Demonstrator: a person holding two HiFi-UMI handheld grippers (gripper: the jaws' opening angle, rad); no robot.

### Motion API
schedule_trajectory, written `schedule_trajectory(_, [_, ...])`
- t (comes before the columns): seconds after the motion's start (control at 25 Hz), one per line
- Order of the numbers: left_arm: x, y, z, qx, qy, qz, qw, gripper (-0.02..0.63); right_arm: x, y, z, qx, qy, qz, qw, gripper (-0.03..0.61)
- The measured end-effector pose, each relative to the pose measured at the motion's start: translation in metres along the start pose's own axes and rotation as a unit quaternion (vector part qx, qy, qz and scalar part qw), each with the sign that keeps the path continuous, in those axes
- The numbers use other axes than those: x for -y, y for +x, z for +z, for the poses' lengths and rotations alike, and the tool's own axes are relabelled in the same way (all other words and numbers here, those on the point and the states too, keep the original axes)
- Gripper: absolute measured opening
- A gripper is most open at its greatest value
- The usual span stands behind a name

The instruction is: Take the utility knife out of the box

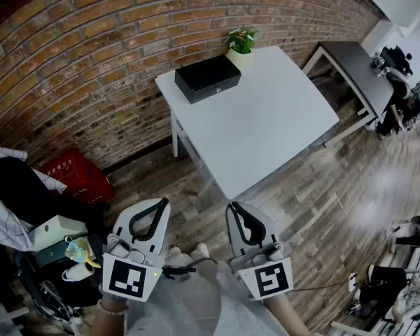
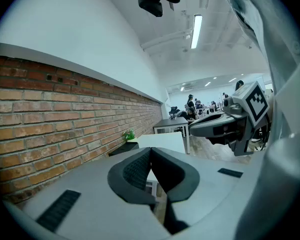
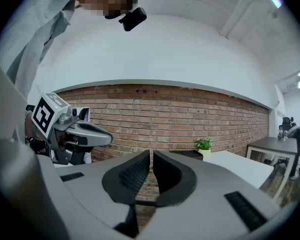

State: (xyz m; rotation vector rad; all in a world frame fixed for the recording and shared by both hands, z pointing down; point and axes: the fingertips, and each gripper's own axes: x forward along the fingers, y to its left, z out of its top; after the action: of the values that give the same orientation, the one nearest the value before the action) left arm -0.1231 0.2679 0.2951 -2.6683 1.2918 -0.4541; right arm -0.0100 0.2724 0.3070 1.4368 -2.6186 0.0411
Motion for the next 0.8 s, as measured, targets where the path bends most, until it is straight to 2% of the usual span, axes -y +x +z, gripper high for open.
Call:
schedule_trajectory(0.16, [0.001,0.001,0.001,0.003,-0.004,-0.002,1.0,0.018,0.001,0.002,0.009,0.021,0.006,-0.009,1.0,0.054])
schedule_trajectory(0.52, [-0.001,-0.004,0.002,0.012,-0.005,-0.008,0.9999,0.018,-0.008,0.001,0.01,0.02,-0.007,-0.013,1.0,0.054])
schedule_trajectory(0.8, [-0.002,-0.011,-0.001,0.01,-0.011,-0.01,0.9998,0.018,-0.017,-0.007,0.007,0.009,0.042,0.002,0.999,0.054])
